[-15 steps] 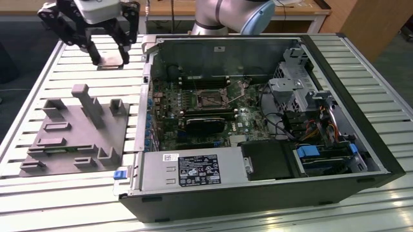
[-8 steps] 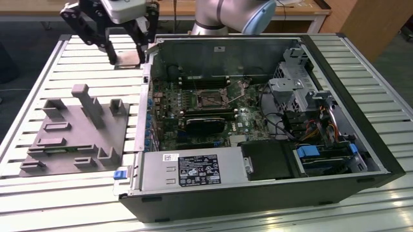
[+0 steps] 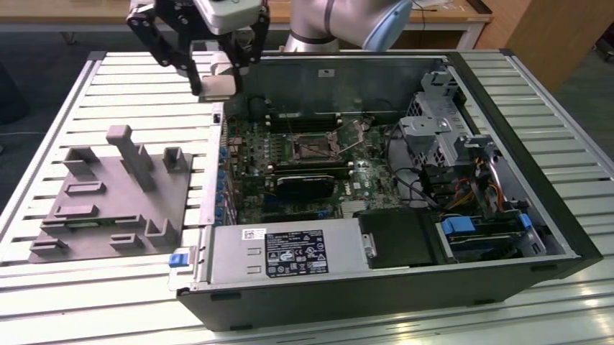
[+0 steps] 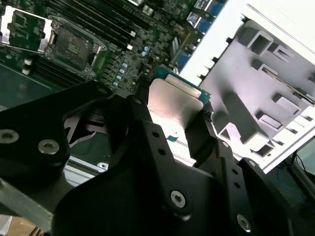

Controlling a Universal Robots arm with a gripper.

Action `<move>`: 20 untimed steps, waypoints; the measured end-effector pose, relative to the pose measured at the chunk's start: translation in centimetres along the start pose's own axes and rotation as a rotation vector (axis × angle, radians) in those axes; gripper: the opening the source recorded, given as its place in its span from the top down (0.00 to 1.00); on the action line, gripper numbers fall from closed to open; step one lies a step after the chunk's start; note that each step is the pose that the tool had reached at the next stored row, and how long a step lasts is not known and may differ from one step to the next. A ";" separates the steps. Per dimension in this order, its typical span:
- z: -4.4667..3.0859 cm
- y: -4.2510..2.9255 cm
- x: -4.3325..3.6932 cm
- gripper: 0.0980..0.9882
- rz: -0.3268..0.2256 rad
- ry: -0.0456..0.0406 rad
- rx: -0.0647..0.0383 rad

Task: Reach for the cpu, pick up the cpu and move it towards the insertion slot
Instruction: 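Pick up the cpu and move it towards the insertion slot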

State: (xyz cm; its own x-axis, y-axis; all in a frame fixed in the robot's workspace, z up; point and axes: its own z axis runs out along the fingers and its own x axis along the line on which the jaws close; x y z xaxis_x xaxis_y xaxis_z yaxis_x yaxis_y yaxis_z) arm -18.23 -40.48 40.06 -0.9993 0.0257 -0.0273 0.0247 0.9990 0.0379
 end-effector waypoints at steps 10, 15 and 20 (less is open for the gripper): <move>0.12 0.11 -4.34 0.50 0.000 0.0009 0.000; 0.18 0.16 -6.50 0.50 0.000 0.0011 0.000; 0.32 0.30 -8.30 0.50 0.000 0.0014 0.000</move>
State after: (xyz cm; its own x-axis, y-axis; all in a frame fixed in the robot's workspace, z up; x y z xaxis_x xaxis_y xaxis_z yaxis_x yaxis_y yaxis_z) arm -9.92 -40.38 39.97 -0.9993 0.0257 -0.0259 0.0247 0.9990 0.0379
